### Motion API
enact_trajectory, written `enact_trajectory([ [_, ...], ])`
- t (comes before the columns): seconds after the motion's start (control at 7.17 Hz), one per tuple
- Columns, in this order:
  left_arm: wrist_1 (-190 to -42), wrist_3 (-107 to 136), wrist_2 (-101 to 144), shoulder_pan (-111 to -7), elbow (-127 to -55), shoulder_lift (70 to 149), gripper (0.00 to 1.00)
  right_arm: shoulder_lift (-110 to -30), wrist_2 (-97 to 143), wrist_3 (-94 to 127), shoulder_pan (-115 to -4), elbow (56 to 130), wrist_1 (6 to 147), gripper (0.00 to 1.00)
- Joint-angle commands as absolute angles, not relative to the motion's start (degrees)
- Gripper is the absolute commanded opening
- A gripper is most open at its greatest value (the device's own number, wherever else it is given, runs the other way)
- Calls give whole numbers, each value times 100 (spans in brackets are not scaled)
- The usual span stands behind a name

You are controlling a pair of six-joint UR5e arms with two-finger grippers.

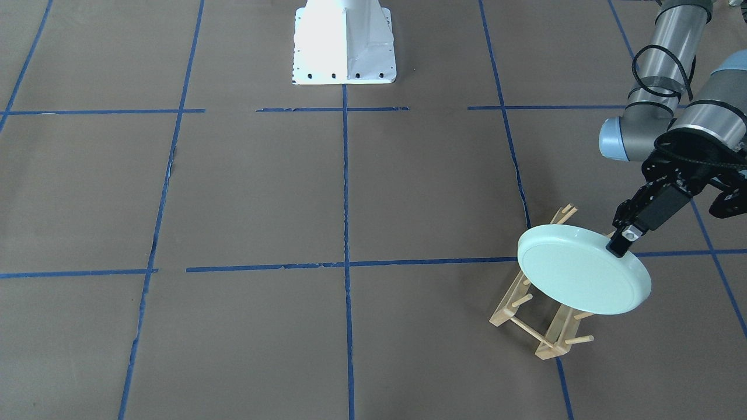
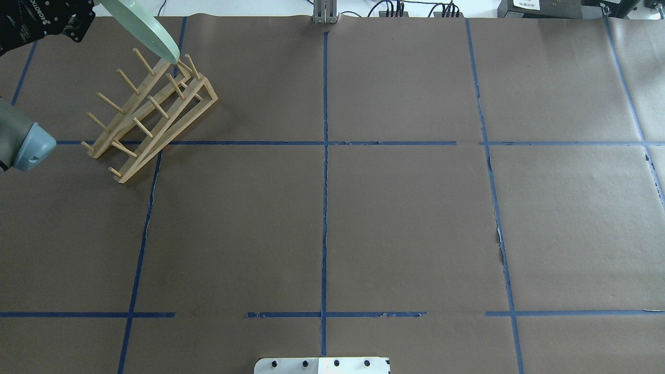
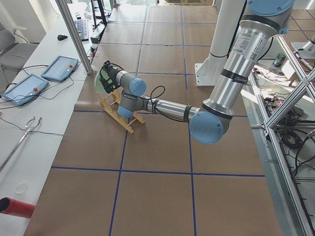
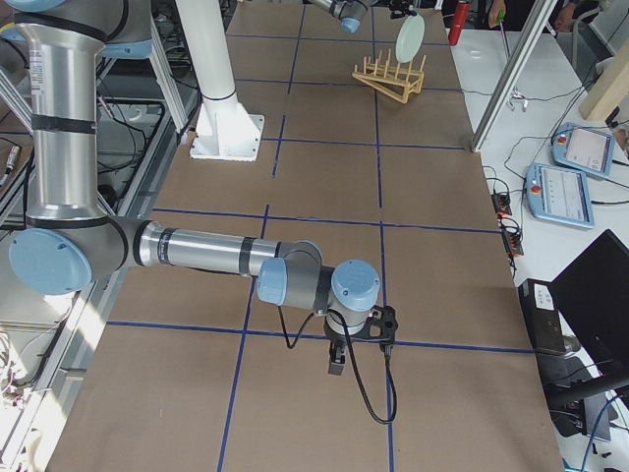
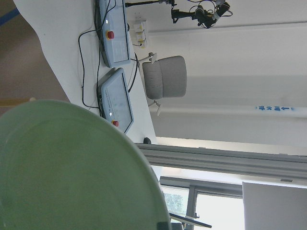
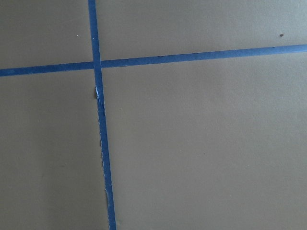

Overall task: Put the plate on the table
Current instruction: 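Lift the green plate up out of the wooden rack with the left gripper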

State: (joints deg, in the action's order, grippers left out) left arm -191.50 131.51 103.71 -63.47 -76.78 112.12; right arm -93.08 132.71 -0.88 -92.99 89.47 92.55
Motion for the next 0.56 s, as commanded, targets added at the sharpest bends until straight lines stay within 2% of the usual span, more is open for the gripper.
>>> enact_trajectory([
  [0.0, -18898, 13140, 11122, -6730, -8014, 11224, 0, -9308, 13271, -88, -9299, 8947, 9255, 100],
  [0.42, -16507, 11599, 11874, -6943, -9548, 11285, 0, -9308, 13271, -88, -9299, 8947, 9255, 100],
])
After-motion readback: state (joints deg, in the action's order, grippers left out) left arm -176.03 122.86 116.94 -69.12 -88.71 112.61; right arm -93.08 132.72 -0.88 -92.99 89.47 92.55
